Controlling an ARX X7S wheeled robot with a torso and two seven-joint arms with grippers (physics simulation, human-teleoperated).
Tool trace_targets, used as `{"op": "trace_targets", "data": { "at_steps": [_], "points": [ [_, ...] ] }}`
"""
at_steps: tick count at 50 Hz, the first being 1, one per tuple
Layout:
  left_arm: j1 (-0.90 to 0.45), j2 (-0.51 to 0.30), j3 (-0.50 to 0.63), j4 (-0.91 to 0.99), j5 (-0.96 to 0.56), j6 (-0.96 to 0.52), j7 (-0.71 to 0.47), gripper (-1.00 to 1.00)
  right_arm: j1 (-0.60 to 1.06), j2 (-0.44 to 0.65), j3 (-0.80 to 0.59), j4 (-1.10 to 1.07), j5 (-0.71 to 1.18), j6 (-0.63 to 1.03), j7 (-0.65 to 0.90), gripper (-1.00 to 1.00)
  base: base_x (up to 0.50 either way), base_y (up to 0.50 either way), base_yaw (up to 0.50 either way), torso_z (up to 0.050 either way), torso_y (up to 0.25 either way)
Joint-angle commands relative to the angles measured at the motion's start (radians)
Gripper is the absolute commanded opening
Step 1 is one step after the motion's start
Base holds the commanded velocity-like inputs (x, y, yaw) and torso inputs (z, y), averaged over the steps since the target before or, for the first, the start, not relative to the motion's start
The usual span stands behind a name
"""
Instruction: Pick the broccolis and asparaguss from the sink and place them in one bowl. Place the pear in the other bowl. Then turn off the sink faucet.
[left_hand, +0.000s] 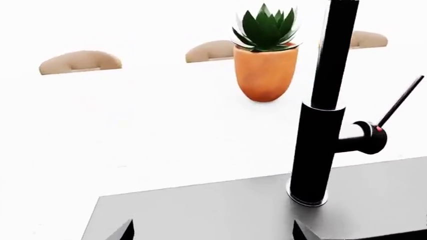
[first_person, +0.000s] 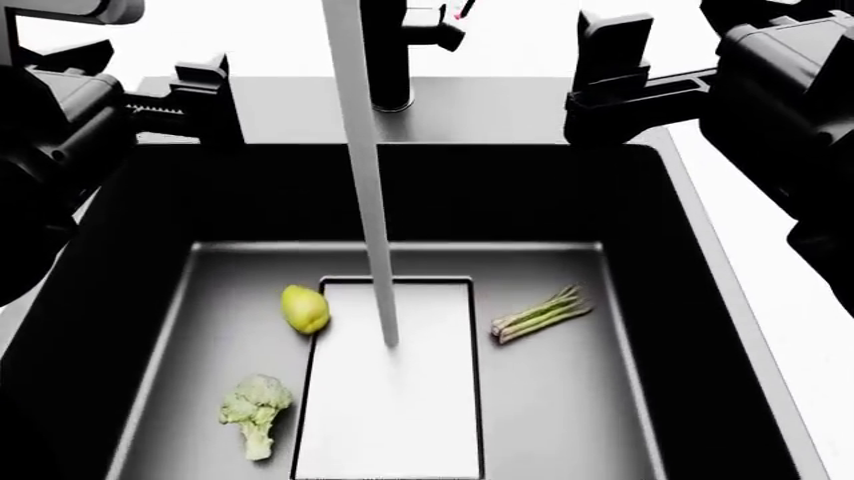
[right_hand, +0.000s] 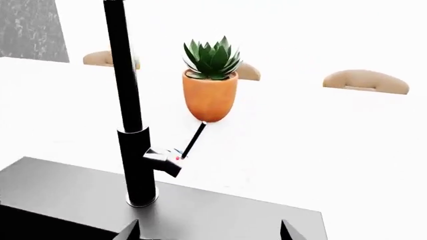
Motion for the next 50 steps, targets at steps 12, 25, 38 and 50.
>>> {"op": "trace_targets", "data": {
  "at_steps": [12, 25, 38, 50],
  "points": [
    [0.005, 0.002, 0.002, -0.004, -0.038, -0.014, -0.023, 1.00, -0.060, 0.005, 0.001, -0.055, -0.045, -0.015, -0.047, 1.00, 0.20, 0.00, 0.00, 0.000, 0.001],
    [-0.029, -0.070, 0.023, -0.119, -0.533, -0.121, -0.369, 1.00, -0.065, 0.013, -0.010, -0.049, -0.058, -0.019, -0.069, 1.00, 0.00, 0.00, 0.00, 0.000, 0.000],
    [-0.030, -0.222, 0.244, -0.261, -1.080, -0.060, -0.751, 1.00, -0.036, 0.029, -0.025, -0.010, -0.061, -0.012, -0.106, 1.00, 0.00, 0.00, 0.00, 0.000, 0.000],
    [0.058, -0.246, 0.285, -0.270, -1.113, -0.003, -0.775, 1.00, -0.091, 0.014, -0.025, -0.037, -0.126, -0.033, -0.144, 1.00, 0.00, 0.00, 0.00, 0.000, 0.000]
  ]
}}
